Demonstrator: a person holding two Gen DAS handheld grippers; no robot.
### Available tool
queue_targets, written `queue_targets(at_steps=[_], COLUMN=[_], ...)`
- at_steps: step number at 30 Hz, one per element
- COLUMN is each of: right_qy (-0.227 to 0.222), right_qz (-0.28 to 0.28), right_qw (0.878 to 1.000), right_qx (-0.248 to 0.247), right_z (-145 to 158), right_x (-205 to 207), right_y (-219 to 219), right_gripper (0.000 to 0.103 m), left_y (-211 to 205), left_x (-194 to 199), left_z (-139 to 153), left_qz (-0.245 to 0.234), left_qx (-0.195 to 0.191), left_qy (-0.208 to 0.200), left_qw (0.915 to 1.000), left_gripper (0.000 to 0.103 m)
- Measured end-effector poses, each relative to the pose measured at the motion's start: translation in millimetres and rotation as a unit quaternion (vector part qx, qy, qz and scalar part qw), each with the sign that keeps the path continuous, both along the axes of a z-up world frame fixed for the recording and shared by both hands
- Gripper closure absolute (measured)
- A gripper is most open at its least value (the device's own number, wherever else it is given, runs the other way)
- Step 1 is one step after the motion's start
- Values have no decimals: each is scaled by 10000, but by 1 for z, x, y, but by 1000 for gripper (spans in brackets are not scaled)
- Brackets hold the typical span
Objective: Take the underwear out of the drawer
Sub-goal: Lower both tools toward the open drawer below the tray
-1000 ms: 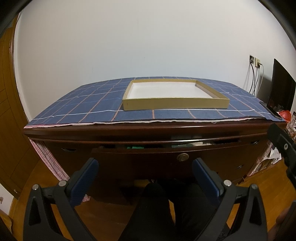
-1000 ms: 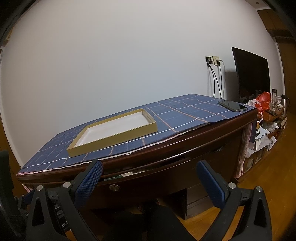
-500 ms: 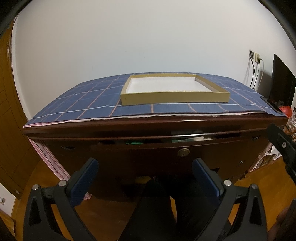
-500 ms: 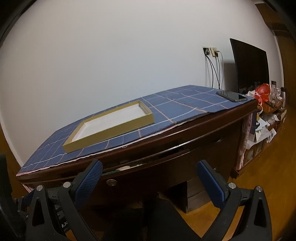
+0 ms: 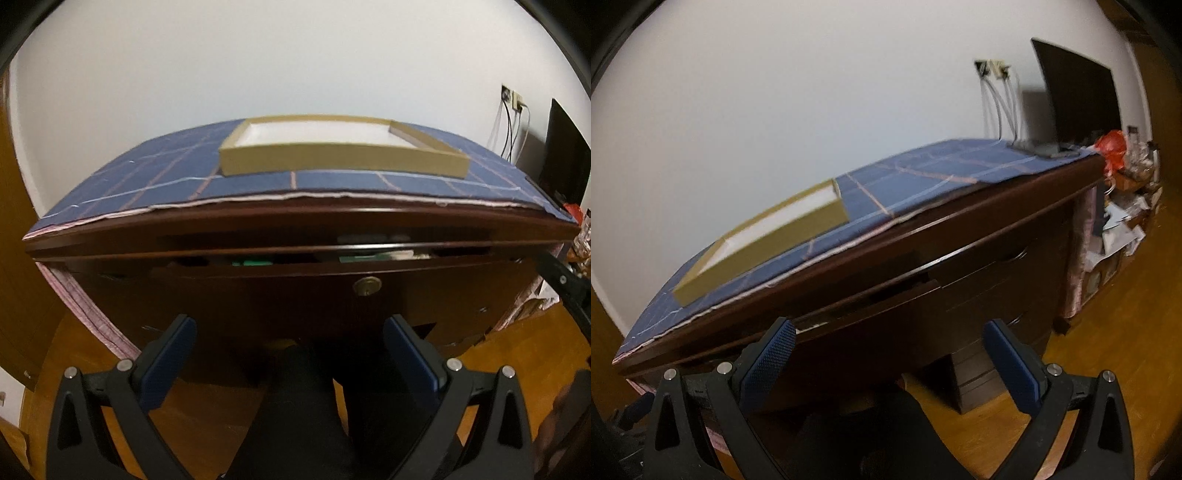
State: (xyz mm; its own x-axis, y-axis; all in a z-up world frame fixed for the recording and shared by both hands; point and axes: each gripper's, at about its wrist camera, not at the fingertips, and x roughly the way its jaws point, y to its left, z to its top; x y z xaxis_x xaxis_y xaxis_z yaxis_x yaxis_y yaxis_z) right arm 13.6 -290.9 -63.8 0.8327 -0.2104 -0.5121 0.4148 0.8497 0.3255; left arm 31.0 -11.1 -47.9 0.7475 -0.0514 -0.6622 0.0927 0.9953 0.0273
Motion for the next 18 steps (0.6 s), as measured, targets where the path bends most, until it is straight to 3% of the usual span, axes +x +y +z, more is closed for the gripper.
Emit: queue_targets(at_steps=[7,18], right_qy=[291,286], right_qz=[410,477], right_qw=[9984,9981], right_qx=[268,264], right_z=[-32,-38], right_x=[38,64], right_y=[-29,-56], right_gripper=[5,6], left_y=[1,14], left_x=[23,57], left_z=[-12,-31], left_qz=[-59,141], left_qx=[-47,-233], left_qy=[66,191], left_qw=[10000,9994], left_gripper=[0,3])
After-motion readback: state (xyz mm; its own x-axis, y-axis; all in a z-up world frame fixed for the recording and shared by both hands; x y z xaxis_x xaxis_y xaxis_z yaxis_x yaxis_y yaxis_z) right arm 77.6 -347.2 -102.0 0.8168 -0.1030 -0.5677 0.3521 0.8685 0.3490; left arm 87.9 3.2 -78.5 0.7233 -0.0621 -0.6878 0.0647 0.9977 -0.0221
